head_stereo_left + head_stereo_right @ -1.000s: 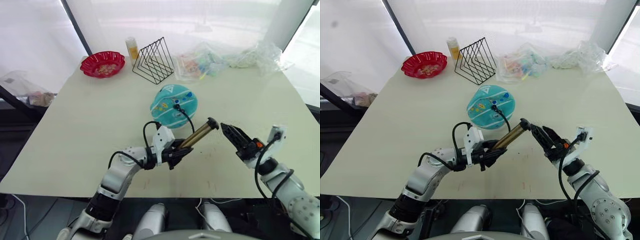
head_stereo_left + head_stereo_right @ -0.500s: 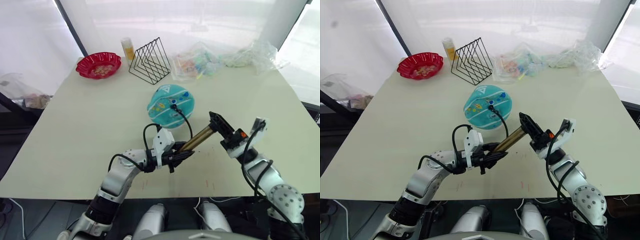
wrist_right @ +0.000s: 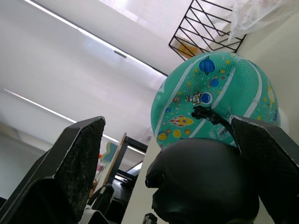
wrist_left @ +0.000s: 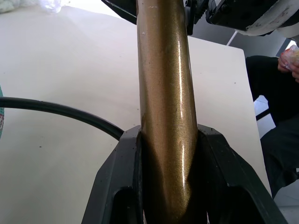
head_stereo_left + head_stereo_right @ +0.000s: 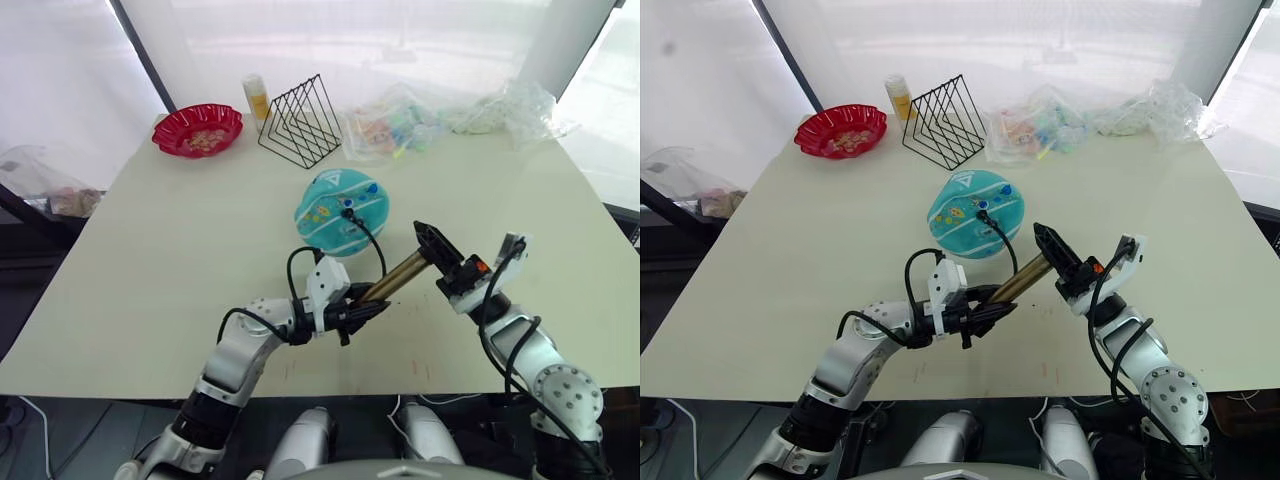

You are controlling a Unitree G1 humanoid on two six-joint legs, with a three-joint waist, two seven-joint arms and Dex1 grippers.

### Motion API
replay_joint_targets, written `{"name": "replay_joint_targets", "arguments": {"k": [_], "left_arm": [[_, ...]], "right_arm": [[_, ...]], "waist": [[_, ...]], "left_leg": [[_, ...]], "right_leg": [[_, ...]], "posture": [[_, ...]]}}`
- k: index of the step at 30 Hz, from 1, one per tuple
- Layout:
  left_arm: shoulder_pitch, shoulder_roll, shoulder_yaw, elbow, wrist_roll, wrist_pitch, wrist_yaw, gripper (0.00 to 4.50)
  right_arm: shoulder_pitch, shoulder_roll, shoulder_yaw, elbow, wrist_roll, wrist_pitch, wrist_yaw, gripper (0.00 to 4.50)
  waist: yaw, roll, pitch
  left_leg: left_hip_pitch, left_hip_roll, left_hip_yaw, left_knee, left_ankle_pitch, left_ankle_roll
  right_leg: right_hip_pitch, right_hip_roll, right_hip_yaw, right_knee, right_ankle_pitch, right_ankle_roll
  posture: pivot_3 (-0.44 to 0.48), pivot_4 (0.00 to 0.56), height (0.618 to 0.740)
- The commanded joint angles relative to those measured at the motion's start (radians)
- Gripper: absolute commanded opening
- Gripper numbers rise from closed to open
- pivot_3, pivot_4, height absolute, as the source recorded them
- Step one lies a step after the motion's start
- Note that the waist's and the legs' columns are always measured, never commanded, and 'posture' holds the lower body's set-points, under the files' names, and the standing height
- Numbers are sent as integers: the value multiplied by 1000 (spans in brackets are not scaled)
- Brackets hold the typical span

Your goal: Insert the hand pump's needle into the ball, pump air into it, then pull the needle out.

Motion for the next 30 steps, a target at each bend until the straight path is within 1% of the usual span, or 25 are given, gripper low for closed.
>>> {"name": "replay_joint_targets", "arguments": {"k": [1,14,15,16,19,20,27,30], "left_arm": [[-1,-4,-9,-35,-4,-12,0,1035],[2,-4,-11,-32,-1,7,-1,1035],[1,-4,-10,-32,-2,9,0,1035],[1,-4,-9,-32,-2,10,1,1035],[0,-3,-10,-31,-5,12,1,1035],[0,-3,-10,-32,-5,12,1,1035],[0,-2,-7,-32,-7,13,0,1035],[1,-4,3,-35,-28,41,0,1035]], "right_arm": [[4,-6,4,-54,30,1,20,4500],[2,-8,4,-54,12,-12,28,4500],[2,-8,2,-50,4,-16,27,3977],[2,-7,0,-47,-1,-18,26,3724],[0,-7,1,-44,-7,-19,28,2208],[-1,-5,0,-44,-8,-20,26,2101],[-2,-1,2,-42,-24,-25,28,2103],[-5,-4,8,-46,-36,-25,35,2103]], "waist": [[0,0,0],[0,0,0],[0,0,0],[0,0,0],[0,0,0],[0,0,0],[0,0,0],[0,0,0]], "left_leg": [[0,0,0,0,0,0],[0,0,0,0,0,0],[0,0,0,0,0,0],[0,0,0,0,0,0],[0,0,0,0,0,0],[0,0,0,0,0,0],[-1,0,0,0,0,0],[-1,0,0,0,0,0]], "right_leg": [[0,0,0,0,0,0],[0,0,0,0,0,0],[0,0,0,0,0,0],[0,0,0,0,0,0],[0,0,0,0,0,0],[0,0,0,0,0,0],[-1,0,0,0,0,0],[-1,0,0,0,0,0]], "posture": [[0,150,740],[0,150,740],[0,150,740],[0,150,740],[0,150,740],[0,150,740],[0,150,740],[0,150,740]]}}
